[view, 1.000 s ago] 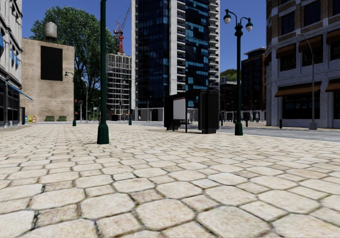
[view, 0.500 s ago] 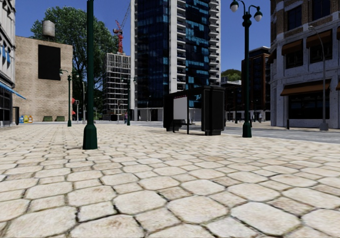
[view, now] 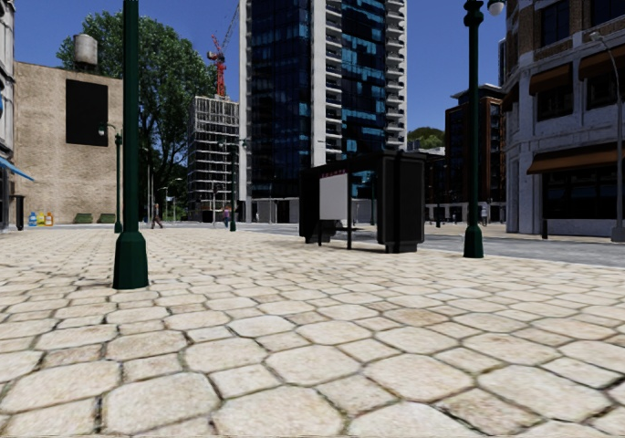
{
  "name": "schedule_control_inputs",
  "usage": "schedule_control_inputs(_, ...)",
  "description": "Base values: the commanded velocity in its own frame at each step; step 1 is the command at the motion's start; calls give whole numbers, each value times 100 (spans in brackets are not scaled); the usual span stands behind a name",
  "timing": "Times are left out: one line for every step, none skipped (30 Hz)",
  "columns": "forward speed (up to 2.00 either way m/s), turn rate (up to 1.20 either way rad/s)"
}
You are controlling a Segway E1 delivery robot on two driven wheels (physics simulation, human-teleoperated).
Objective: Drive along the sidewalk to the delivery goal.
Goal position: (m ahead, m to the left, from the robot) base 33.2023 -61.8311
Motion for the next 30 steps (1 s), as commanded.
schedule_control_inputs(196,0)
schedule_control_inputs(196,0)
schedule_control_inputs(196,0)
schedule_control_inputs(196,0)
schedule_control_inputs(196,2)
schedule_control_inputs(196,17)
schedule_control_inputs(196,17)
schedule_control_inputs(196,27)
schedule_control_inputs(196,30)
schedule_control_inputs(196,31)
schedule_control_inputs(196,31)
schedule_control_inputs(196,31)
schedule_control_inputs(196,31)
schedule_control_inputs(196,31)
schedule_control_inputs(196,31)
schedule_control_inputs(196,31)
schedule_control_inputs(196,31)
schedule_control_inputs(196,31)
schedule_control_inputs(196,31)
schedule_control_inputs(196,31)
schedule_control_inputs(196,31)
schedule_control_inputs(196,31)
schedule_control_inputs(196,31)
schedule_control_inputs(196,31)
schedule_control_inputs(196,31)
schedule_control_inputs(196,31)
schedule_control_inputs(196,31)
schedule_control_inputs(196,31)
schedule_control_inputs(196,31)
schedule_control_inputs(196,31)
